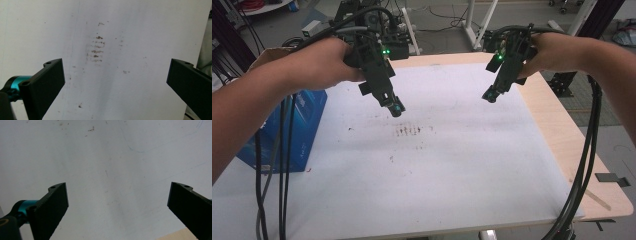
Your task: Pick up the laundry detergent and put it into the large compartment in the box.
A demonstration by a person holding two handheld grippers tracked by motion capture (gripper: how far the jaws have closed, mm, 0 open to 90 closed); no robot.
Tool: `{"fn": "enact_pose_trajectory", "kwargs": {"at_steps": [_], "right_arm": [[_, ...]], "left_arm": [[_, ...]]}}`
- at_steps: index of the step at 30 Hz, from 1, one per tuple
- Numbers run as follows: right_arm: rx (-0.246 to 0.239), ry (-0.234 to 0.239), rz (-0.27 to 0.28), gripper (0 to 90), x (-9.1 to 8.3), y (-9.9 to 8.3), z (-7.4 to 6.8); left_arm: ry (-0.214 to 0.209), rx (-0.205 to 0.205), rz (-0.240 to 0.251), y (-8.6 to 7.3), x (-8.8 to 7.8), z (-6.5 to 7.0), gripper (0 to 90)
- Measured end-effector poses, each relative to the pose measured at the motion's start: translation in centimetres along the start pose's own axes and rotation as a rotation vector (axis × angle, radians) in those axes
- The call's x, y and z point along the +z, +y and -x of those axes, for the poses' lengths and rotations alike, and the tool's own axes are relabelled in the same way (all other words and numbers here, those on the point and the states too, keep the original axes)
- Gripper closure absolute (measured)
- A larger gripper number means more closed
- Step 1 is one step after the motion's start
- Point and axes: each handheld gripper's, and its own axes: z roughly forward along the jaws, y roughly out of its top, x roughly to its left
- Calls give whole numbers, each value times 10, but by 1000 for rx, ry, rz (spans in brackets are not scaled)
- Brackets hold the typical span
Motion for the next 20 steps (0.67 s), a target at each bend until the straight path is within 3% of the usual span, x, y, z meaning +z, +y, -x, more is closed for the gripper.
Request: {"fn": "enact_pose_trajectory", "kwargs": {"at_steps": [13,17,20], "right_arm": [[-18,6,7,24,3,3,-1],[-11,2,17,24,2,1,-4],[-8,-1,39,24,2,-3,-7]], "left_arm": [[-2,-21,1,-5,2,-4,16],[22,-24,-19,-8,5,-6,16],[23,-46,-7,-13,9,-10,16]]}}
